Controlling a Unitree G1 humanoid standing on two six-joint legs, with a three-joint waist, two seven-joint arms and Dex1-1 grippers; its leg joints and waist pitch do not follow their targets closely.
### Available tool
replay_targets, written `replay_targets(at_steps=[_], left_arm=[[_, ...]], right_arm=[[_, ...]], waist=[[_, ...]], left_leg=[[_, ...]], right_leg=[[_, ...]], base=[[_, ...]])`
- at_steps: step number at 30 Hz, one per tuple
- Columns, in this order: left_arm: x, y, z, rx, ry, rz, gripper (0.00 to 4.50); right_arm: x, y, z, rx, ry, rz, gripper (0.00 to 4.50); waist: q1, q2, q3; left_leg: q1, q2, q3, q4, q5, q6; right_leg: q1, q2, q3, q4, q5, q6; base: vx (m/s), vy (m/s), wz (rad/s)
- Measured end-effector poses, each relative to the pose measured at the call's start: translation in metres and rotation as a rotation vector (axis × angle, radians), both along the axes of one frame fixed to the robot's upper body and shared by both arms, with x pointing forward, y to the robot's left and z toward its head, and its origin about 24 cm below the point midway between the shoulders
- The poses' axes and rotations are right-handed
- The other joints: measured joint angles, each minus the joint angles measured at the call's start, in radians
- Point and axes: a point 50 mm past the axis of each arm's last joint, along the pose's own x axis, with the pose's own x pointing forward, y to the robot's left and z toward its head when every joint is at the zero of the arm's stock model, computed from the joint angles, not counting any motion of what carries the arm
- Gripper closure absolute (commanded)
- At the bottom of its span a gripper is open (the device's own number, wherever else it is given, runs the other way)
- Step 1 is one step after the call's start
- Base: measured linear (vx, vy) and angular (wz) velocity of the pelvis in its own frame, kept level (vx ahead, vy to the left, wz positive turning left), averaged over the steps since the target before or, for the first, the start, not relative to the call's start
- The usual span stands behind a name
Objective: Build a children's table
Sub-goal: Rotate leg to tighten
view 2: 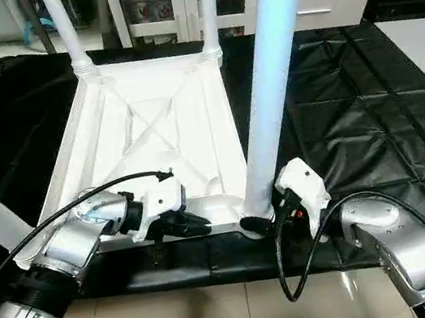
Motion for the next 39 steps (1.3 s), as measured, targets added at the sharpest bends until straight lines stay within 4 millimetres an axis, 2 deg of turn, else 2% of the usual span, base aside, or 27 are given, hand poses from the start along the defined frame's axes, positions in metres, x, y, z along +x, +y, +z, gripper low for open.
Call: replay_targets(at_steps=[11, 12, 15, 19, 24, 28, 32, 36, 37, 39], left_arm=[[0.001, 0.001, -0.001, 0.001, 0.003, 0.018, 4.5], [0.002, 0.002, -0.001, 0.001, 0.0, 0.039, 4.5], [0.012, 0.001, -0.001, -0.012, -0.029, 0.145, 4.5], [0.022, -0.015, -0.004, -0.049, -0.057, 0.265, 4.5], [0.03, -0.032, -0.005, -0.059, -0.094, 0.363, 4.5], [0.036, -0.053, -0.006, -0.084, -0.127, 0.499, 4.5], [0.038, -0.063, -0.006, -0.1, -0.14, 0.549, 4.5], [0.038, -0.063, -0.004, -0.102, -0.143, 0.541, 4.5], [0.038, -0.061, -0.004, -0.102, -0.139, 0.529, 4.5], [0.038, -0.058, -0.003, -0.099, -0.136, 0.507, 4.5]], right_arm=[[0.003, 0.005, -0.006, 0.044, -0.007, -0.048, 1.87], [0.005, 0.008, -0.009, 0.061, -0.015, -0.082, 1.87], [0.022, 0.021, -0.015, 0.116, -0.05, -0.258, 1.87], [0.041, 0.034, -0.019, 0.17, -0.086, -0.537, 1.88], [0.056, 0.043, -0.021, 0.157, -0.113, -0.706, 1.88], [0.074, 0.052, -0.02, 0.118, -0.154, -0.877, 1.89], [0.083, 0.057, -0.02, 0.122, -0.177, -0.944, 1.89], [0.083, 0.056, -0.019, 0.146, -0.185, -0.923, 1.89], [0.081, 0.054, -0.02, 0.16, -0.188, -0.909, 1.33], [0.078, 0.051, -0.019, 0.175, -0.193, -0.88, 1.17]], waist=[[-0.004, -0.002, -0.001], [-0.008, -0.002, -0.001], [-0.036, -0.005, 0.0], [-0.062, -0.01, 0.004], [-0.065, -0.007, 0.004], [-0.061, 0.0, 0.003], [-0.057, 0.005, 0.002], [-0.057, 0.007, 0.001], [-0.056, 0.007, 0.001], [-0.054, 0.008, 0.002]], left_leg=[[0.003, 0.001, 0.0, 0.001, 0.0, 0.0], [0.004, 0.001, 0.0, 0.002, 0.0, 0.0], [0.003, 0.0, -0.001, 0.005, 0.002, -0.004], [0.001, -0.001, -0.002, 0.006, 0.003, -0.006], [0.002, -0.002, -0.004, 0.005, 0.003, -0.006], [0.002, -0.003, -0.004, 0.005, 0.003, -0.006], [0.002, -0.003, -0.004, 0.005, 0.003, -0.006], [0.002, -0.003, -0.004, 0.002, 0.003, -0.006], [0.002, -0.003, -0.004, 0.001, 0.003, -0.006], [0.002, -0.002, -0.004, -0.001, 0.003, -0.006]], right_leg=[[0.002, 0.0, 0.0, 0.002, 0.0, 0.0], [0.002, 0.0, 0.0, 0.003, 0.0, 0.0], [0.0, 0.0, 0.0, 0.003, -0.001, 0.002], [-0.004, 0.0, 0.0, -0.001, -0.002, 0.003], [-0.003, 0.0, 0.0, -0.002, -0.001, 0.003], [-0.002, 0.0, 0.002, -0.002, 0.0, 0.001], [-0.002, 0.0, 0.002, -0.001, 0.004, -0.001], [-0.002, 0.0, 0.001, -0.001, 0.009, -0.004], [-0.003, 0.0, 0.0, -0.001, 0.009, -0.004], [-0.003, 0.0, 0.0, -0.001, 0.009, -0.004]], base=[[0.0, 0.0, 0.0], [0.0, 0.0, 0.0], [-0.02, 0.001, -0.02], [-0.044, 0.007, -0.05], [0.0, 0.0, 0.0], [0.0, 0.0, 0.0], [0.0, 0.0, 0.0], [0.0, 0.0, 0.0], [0.0, 0.0, 0.0], [0.0, 0.0, 0.0]])
